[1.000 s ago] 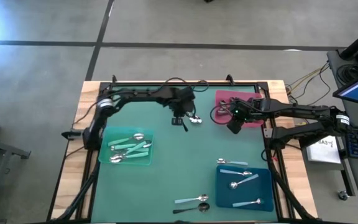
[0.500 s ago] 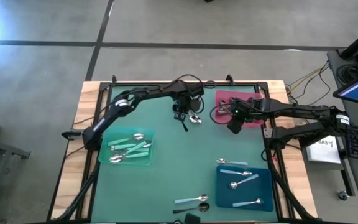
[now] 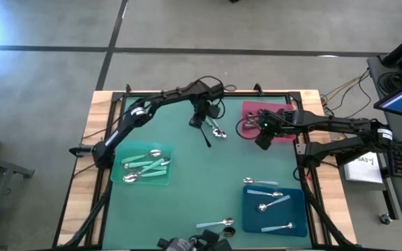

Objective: Sort silverware by color (type)
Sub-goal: Put the green spoon into the green bin

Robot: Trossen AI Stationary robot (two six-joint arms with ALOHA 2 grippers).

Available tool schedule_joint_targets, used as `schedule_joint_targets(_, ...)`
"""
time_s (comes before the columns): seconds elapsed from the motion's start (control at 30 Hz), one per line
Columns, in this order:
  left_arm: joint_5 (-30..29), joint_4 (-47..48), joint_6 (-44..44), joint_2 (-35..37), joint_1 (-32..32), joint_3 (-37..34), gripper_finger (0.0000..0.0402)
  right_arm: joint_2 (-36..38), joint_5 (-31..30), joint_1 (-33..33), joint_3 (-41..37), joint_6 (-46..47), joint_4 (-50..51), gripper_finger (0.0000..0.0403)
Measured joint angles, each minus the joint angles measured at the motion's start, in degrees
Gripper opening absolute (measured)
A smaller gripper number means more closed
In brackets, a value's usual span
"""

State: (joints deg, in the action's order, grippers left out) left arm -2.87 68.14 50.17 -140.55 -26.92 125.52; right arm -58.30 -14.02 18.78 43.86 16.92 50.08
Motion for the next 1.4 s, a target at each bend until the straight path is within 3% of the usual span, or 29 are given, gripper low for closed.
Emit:
schedule_joint_targets(0.47, -0.66, -1.92, 4.75, 0.18, -2.23, -3.12, 0.0079, 0.00, -1.02, 0.00, 0.00, -0.01, -1.10, 0.0137)
schedule_joint_targets(1.07, -1.68, -2.98, 12.36, -0.31, -2.72, -3.88, 0.0148, 0.00, -1.06, 0.01, 0.00, -0.67, -2.91, 0.0135)
schedule_joint_targets(1.2, -0.95, -2.78, 13.41, -0.31, -3.20, -4.20, 0.0131, 0.00, -1.05, 0.01, 0.00, -0.66, -3.05, 0.0131)
schedule_joint_targets(1.4, -0.63, -0.84, 13.07, -0.29, -3.38, -4.23, 0.0054, 0.00, -1.06, 0.01, 0.00, -0.58, -3.05, 0.0132)
